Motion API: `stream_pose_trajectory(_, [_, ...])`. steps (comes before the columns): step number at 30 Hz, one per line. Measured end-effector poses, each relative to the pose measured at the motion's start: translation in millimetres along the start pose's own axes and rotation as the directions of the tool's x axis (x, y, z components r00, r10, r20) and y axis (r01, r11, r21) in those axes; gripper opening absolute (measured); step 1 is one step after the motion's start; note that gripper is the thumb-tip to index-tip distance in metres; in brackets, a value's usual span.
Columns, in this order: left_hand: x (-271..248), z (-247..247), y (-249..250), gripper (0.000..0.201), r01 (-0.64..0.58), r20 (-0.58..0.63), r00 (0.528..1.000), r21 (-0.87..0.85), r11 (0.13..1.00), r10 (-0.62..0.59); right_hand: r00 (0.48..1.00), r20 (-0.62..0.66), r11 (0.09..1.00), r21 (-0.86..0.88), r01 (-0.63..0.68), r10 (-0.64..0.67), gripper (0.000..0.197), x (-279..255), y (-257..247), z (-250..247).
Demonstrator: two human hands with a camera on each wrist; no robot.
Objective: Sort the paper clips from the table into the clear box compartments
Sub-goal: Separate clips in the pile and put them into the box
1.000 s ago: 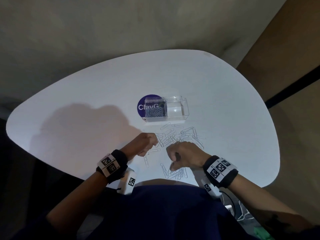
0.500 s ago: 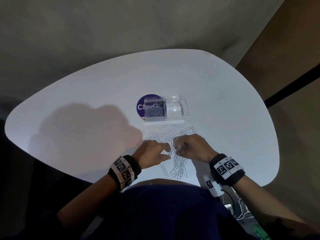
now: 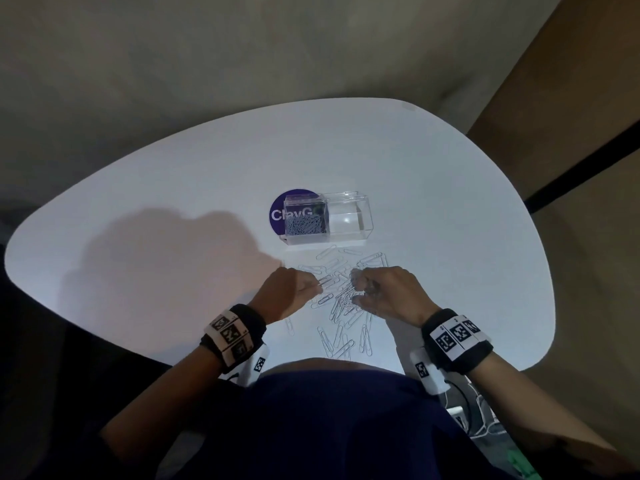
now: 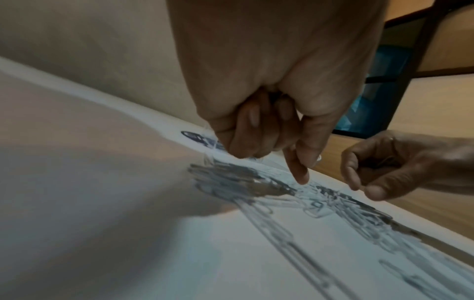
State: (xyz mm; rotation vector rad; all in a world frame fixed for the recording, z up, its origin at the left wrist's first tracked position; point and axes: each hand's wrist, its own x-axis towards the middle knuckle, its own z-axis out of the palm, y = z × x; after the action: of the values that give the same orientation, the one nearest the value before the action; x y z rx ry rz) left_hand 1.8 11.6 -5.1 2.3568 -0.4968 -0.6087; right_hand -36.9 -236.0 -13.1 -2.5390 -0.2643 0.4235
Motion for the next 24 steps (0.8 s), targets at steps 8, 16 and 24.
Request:
stream_pose_trajectory(8, [-7.3, -15.4, 2.1, 0.017, -0.052, 0.005, 0.999, 0.161, 0.986, 0.052, 0.993, -0.001, 0.993, -0.007, 0.115, -0.115, 0.002, 11.2, -17.1, 12.5])
stream_pose_trajectory(16, [-4.4, -2.7, 2.4, 0.014, 0.024, -0.025, 0.999, 0.174, 0.984, -0.02, 0.973, 0.113, 0.959, -0.18, 0.218, -0.2, 0.004, 25.9, -37.9, 23.1])
stream_pose_trajectory(24, [-6.0, -10.1, -0.9, 0.012, 0.064, -0.127, 0.991, 0.132, 0.989, -0.047, 0.979, 0.143, 0.983, -0.091, 0.158, -0.145, 0.018, 29.2, -31.7, 25.4])
